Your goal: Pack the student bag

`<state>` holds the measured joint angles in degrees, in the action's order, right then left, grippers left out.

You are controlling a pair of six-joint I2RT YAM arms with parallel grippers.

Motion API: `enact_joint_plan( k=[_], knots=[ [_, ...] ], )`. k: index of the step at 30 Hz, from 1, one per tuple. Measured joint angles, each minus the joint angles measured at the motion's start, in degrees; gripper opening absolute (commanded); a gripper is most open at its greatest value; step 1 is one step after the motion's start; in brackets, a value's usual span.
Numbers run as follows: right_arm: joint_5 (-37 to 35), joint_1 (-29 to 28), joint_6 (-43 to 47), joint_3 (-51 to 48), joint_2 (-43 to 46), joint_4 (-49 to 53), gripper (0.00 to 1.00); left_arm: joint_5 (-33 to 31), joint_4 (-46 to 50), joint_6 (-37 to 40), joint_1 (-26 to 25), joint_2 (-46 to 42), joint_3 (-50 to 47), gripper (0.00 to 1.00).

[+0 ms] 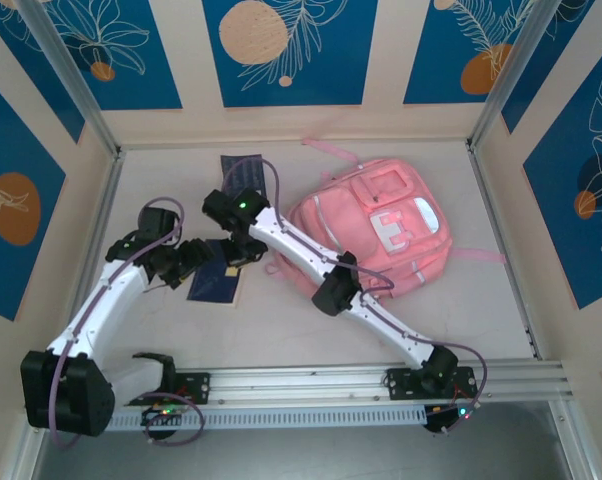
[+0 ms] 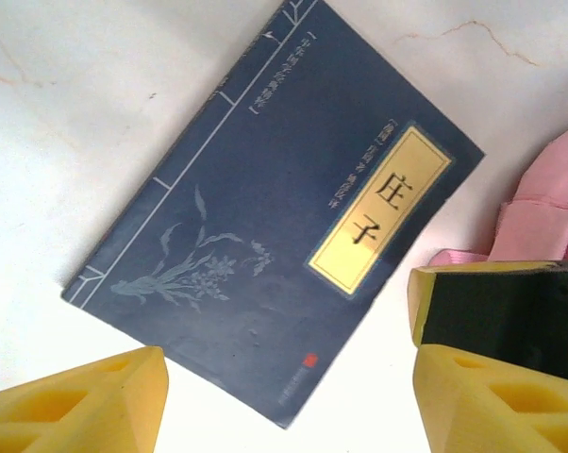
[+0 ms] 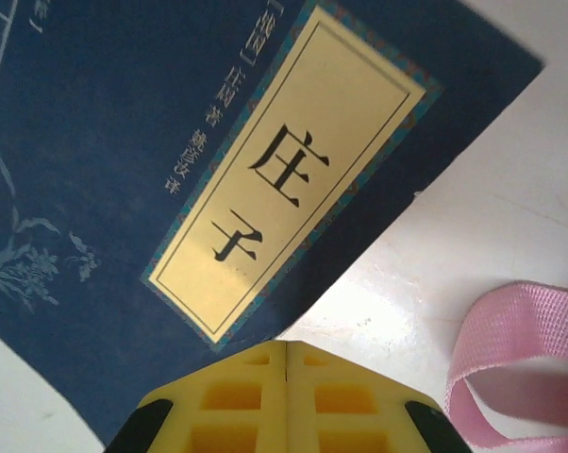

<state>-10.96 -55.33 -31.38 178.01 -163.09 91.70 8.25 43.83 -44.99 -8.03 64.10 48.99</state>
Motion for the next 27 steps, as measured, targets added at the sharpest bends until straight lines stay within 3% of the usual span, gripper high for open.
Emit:
enact_joint_plan(
  k=[3, 8, 15, 22, 24, 27],
  knots=[
    [-2.56, -0.59, 1.01, -3.52, 2.40, 0.52, 0.31, -0.59, 1.01, 0.17, 0.04, -0.31, 0.00, 0.71],
    [-4.55, 0.28, 2.95, -17.44, 13.53, 0.76, 0.45, -1.36, 1.70, 0.39, 0.07, -0.28, 0.04, 0.73],
    [-8.09, 0.35, 3.32, -38.53, 32.09, -1.73, 0.44, -1.49, 0.11, 0.44, 0.22, 0.63, 0.09, 0.71],
    [-4.39, 1.88, 1.29, -71.47, 48.89, -19.45, 0.42, -3.10, -2.82, 1.53, 0.37, 6.47, 1.97, 0.71],
    [-2.36, 2.67, 0.79, -76.96, 51.80, -25.11, 0.39, -3.72, -3.91, 2.23, 0.48, 9.22, 3.32, 0.71],
    [-0.22, 3.76, -0.81, -82.66, 55.34, -32.83, 0.27, -4.46, -5.86, 4.28, 0.70, 14.12, 5.73, 0.71]
  ],
)
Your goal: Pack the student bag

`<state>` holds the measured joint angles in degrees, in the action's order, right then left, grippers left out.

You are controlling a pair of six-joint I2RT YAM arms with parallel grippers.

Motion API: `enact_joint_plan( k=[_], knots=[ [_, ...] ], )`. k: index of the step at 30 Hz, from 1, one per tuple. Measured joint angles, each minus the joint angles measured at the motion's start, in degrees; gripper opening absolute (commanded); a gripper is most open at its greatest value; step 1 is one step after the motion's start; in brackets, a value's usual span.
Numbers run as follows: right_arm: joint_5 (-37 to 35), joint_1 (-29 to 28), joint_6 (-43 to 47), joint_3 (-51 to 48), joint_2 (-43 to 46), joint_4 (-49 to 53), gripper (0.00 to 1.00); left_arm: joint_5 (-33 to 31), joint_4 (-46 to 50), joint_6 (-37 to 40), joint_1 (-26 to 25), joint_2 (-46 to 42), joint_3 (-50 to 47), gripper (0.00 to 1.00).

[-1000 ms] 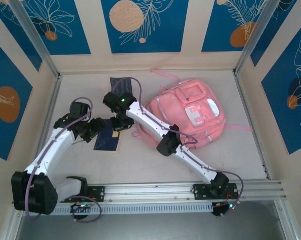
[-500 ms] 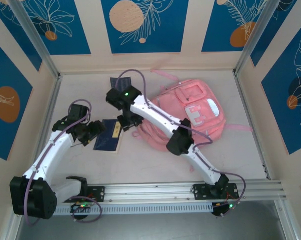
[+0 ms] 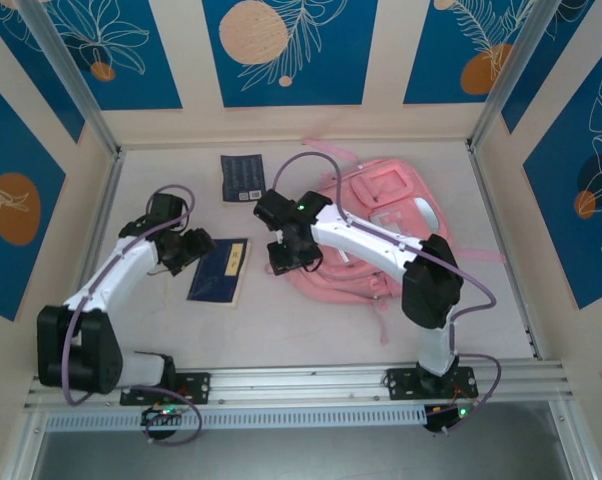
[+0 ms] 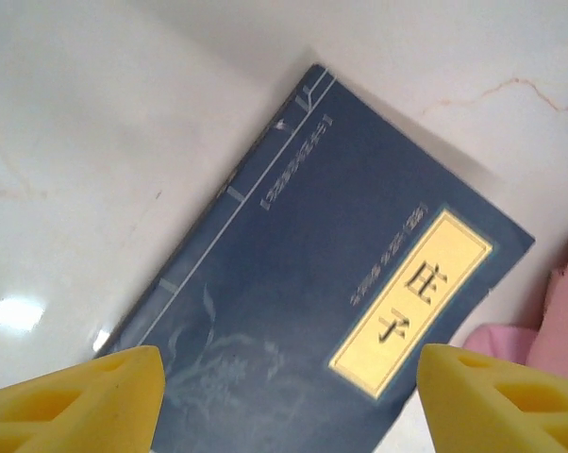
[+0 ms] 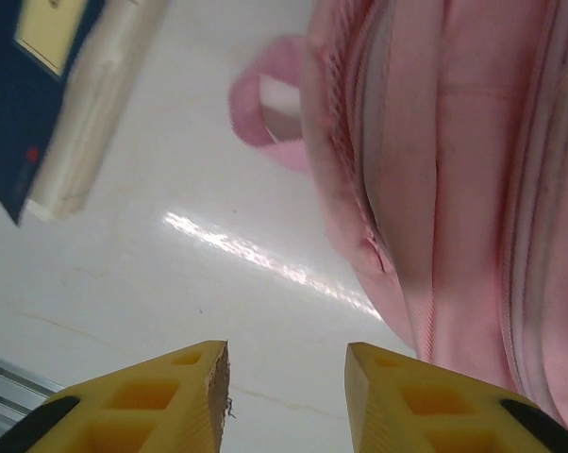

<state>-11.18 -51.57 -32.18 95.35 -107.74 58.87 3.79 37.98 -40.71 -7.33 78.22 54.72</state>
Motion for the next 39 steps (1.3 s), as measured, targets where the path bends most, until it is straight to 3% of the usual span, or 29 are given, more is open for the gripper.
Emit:
enact_joint_plan(
  k=[7, 13, 22, 32, 39],
  knots=[
    [2.29, 0.92, -1.57, -26.32, 17.81, -20.06, 0.30, -0.57, -3.37, 6.91, 1.81, 11.23, 5.33, 0.69],
    [7.87, 4.31, -0.48, -34.27, 24.33, -29.73, 0.33, 2.62, -6.64, 9.40, 2.14, 17.40, 5.44, 0.67],
    [15.08, 4.57, -0.37, -30.10, 16.20, -37.86, 0.38, 7.19, -12.13, 8.94, 2.19, 17.27, 0.66, 0.67],
    [17.20, 3.93, -0.37, -17.66, 2.16, -36.13, 0.45, 11.76, -15.80, 5.16, 1.07, 10.14, -8.11, 0.67],
    [16.57, 3.15, -0.57, -10.75, -4.15, -31.34, 0.48, 14.58, -15.98, 1.27, -2.47, 3.10, -14.53, 0.67]
  ],
)
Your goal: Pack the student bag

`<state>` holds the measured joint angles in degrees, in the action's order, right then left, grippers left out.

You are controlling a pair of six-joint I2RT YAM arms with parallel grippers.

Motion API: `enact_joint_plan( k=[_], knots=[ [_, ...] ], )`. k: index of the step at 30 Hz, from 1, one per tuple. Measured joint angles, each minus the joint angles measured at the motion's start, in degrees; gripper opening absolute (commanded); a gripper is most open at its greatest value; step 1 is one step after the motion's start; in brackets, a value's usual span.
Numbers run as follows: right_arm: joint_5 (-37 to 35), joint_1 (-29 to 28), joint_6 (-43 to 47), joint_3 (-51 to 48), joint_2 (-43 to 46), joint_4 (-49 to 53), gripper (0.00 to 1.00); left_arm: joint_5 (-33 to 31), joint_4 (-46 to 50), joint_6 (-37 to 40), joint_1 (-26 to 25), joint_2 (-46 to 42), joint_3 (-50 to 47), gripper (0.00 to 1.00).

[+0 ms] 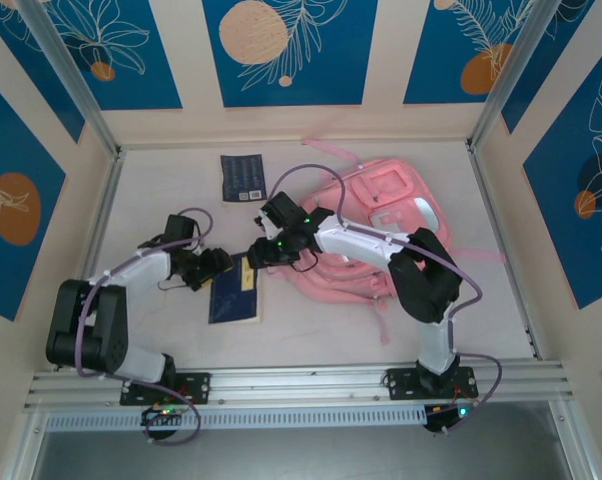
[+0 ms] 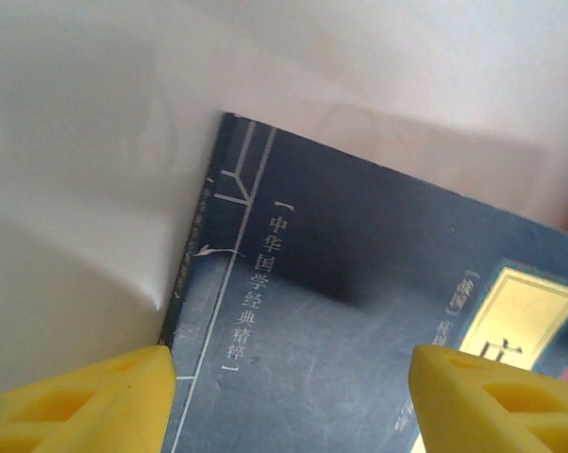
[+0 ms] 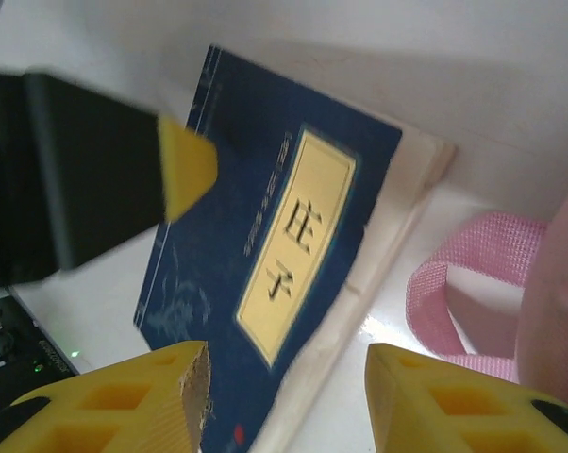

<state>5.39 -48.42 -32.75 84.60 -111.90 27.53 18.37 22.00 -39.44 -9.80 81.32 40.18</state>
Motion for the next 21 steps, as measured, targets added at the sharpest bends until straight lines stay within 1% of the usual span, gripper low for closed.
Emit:
enact_joint_plan(
  k=[2, 7, 12, 16, 21],
  knots=[
    [-0.94, -0.66, -0.02, 1.79, -2.01, 1.57, 0.47, 0.81, 0.50, -1.07, -0.63, -2.75, -2.05, 0.67],
    [-3.08, -2.03, -0.04, 2.29, -4.72, 4.98, 0.45, 1.53, 2.16, -2.25, -0.83, -8.09, -5.62, 0.67],
    [-3.23, -3.02, -0.46, 1.38, -5.46, 5.53, 0.42, -0.09, 4.90, -1.97, -0.85, -11.65, -7.37, 0.67],
    [-3.02, -3.65, -1.38, 0.87, -6.25, 5.29, 0.42, -1.18, 5.40, -1.79, -0.85, -12.04, -7.69, 0.65],
    [-1.88, -3.76, -2.71, 0.83, -8.07, 4.94, 0.42, -1.92, 3.65, -1.88, -1.05, -8.79, -7.96, 0.63]
  ],
)
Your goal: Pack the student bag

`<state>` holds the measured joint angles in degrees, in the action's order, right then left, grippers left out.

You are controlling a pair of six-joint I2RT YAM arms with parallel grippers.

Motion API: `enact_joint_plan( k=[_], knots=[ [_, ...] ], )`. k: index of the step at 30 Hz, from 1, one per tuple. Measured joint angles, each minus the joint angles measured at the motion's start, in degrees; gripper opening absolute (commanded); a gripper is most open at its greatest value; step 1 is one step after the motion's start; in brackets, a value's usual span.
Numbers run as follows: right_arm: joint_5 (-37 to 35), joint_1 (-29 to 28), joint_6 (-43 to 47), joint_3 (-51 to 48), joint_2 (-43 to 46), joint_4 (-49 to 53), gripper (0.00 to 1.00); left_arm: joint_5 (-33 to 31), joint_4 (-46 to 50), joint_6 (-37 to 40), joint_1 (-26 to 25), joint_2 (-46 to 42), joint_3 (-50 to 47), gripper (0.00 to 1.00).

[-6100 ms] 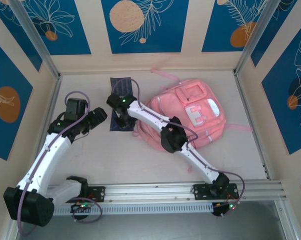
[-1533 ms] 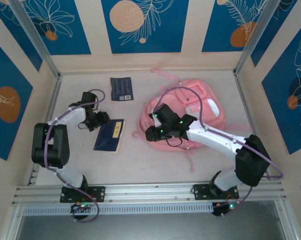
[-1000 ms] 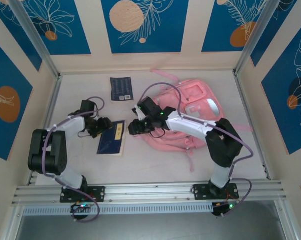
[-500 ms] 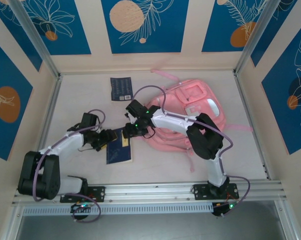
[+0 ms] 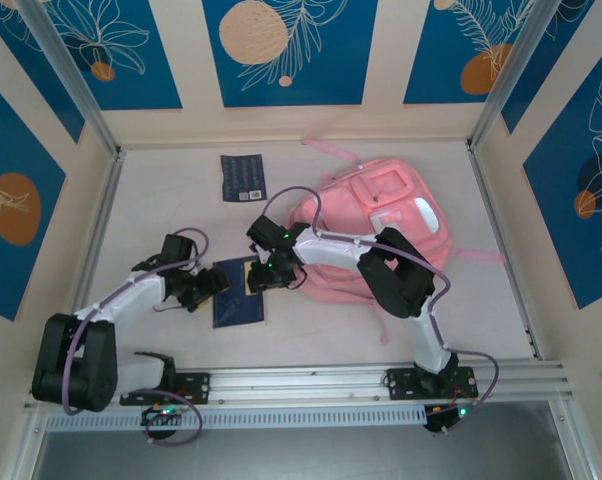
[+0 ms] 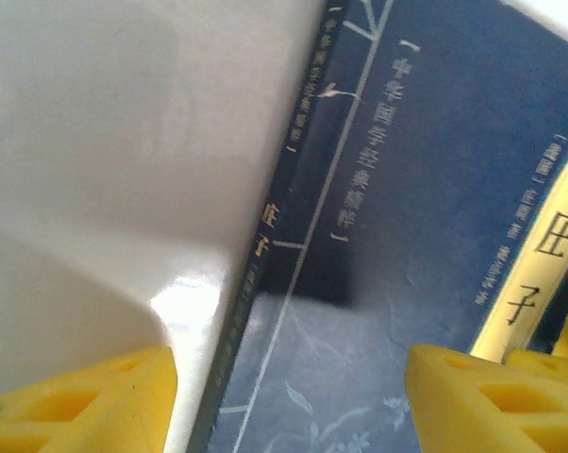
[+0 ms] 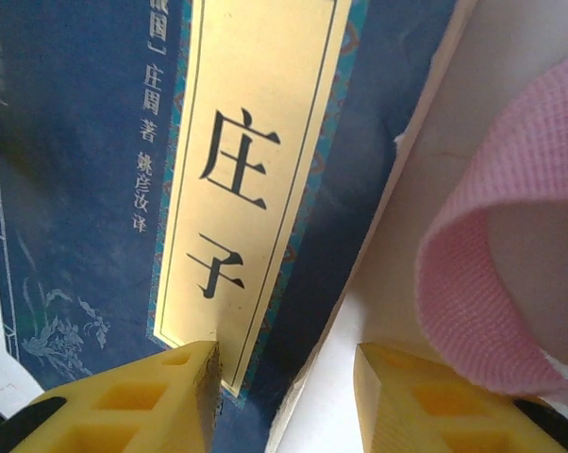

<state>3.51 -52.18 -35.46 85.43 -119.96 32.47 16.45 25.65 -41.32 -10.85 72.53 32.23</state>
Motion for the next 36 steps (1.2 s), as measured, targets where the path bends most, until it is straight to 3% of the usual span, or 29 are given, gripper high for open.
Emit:
enact_joint_plan(
  k=[21, 36],
  knots=[
    [14.12, 3.08, -6.19, -5.33, 2.01, -10.51, 0.31, -4.76, 0.50, -0.79, -3.65, 1.88, 0.83, 0.54],
    [22.03, 2.43, -5.38, -4.15, 3.21, -12.24, 0.32, -4.76, 0.52, -0.76, -3.82, 1.66, 0.83, 0.54]
  ],
)
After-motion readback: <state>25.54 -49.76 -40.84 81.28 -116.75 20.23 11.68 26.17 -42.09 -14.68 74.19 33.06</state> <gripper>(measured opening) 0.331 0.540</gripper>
